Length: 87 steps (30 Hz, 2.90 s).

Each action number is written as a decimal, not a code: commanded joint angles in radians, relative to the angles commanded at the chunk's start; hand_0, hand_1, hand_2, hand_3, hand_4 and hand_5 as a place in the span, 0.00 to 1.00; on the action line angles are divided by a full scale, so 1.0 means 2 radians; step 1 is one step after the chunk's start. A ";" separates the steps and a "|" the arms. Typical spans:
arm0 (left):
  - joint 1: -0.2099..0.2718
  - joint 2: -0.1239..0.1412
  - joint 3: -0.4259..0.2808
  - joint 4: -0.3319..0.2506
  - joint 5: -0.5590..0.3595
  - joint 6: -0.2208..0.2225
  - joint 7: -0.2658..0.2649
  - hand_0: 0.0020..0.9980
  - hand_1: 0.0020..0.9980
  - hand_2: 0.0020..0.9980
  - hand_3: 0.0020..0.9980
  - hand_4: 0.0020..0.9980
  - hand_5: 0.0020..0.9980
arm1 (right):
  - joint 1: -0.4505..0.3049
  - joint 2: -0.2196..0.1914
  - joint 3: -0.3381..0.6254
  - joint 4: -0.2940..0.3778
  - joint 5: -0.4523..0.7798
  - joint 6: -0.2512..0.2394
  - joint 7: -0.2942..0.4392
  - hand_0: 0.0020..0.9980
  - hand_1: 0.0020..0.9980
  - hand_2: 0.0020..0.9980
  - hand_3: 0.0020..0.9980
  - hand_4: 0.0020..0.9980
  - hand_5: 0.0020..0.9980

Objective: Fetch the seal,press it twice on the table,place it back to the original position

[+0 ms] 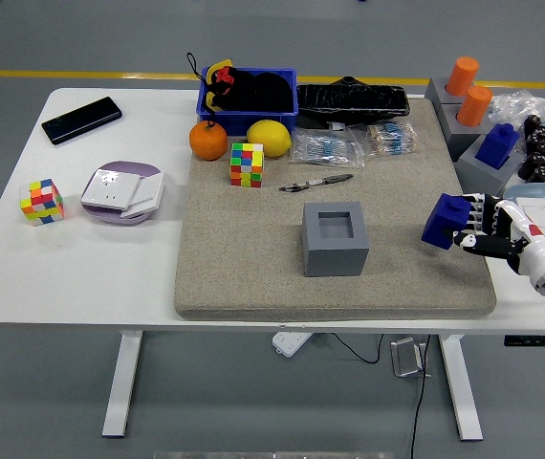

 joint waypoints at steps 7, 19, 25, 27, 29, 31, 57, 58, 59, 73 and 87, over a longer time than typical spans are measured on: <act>0.001 0.000 -0.002 0.000 -0.001 0.000 0.000 0.72 0.70 0.68 0.75 0.69 0.29 | -0.001 -0.002 0.005 0.031 0.006 -0.005 -0.003 0.65 0.52 0.52 0.55 0.72 0.00; -0.001 0.004 -0.010 0.000 0.002 0.001 0.000 0.72 0.70 0.68 0.75 0.69 0.28 | 0.024 0.006 -0.006 0.096 0.013 -0.001 -0.018 0.65 0.52 0.52 0.55 0.71 0.00; -0.004 0.004 -0.013 -0.001 0.005 0.000 -0.001 0.72 0.70 0.68 0.75 0.69 0.28 | 0.028 0.014 -0.021 0.110 0.025 0.012 -0.030 0.65 0.52 0.52 0.55 0.71 0.00; -0.001 0.004 -0.008 0.000 0.002 0.000 0.000 0.72 0.70 0.68 0.75 0.69 0.28 | 0.029 0.014 -0.031 0.120 0.029 0.021 -0.037 0.65 0.52 0.52 0.55 0.71 0.00; 0.001 0.004 -0.004 0.000 -0.001 0.000 0.000 0.72 0.70 0.68 0.75 0.69 0.28 | 0.032 0.014 -0.040 0.124 0.031 0.031 -0.045 0.65 0.52 0.52 0.55 0.71 0.00; 0.003 0.004 0.001 0.001 -0.004 0.000 0.001 0.72 0.70 0.68 0.75 0.69 0.28 | 0.039 0.015 -0.050 0.122 0.031 0.046 -0.054 0.65 0.52 0.52 0.56 0.71 0.00; 0.002 0.002 0.001 0.001 -0.004 -0.001 0.000 0.72 0.70 0.69 0.75 0.69 0.28 | 0.128 0.042 -0.128 0.020 0.072 0.096 -0.061 0.65 0.52 0.52 0.56 0.71 0.00; 0.001 0.002 0.001 0.000 -0.003 -0.001 0.000 0.72 0.70 0.69 0.75 0.69 0.28 | 0.128 0.042 -0.128 0.020 0.072 0.096 -0.060 0.65 0.52 0.52 0.56 0.71 0.00; 0.001 0.002 0.000 0.000 -0.003 -0.001 0.000 0.72 0.70 0.69 0.75 0.69 0.28 | 0.128 0.043 -0.128 0.019 0.072 0.097 -0.060 0.65 0.52 0.52 0.56 0.71 0.00; 0.000 0.001 -0.001 0.000 -0.003 -0.001 0.000 0.72 0.70 0.69 0.75 0.69 0.28 | 0.131 0.042 -0.131 0.006 0.063 0.104 -0.056 0.65 0.52 0.52 0.56 0.72 0.00; 0.001 0.000 -0.002 0.000 0.000 -0.002 0.000 0.72 0.70 0.68 0.75 0.69 0.28 | 0.129 0.044 -0.130 0.003 0.044 0.094 -0.045 0.65 0.52 0.52 0.55 0.73 0.00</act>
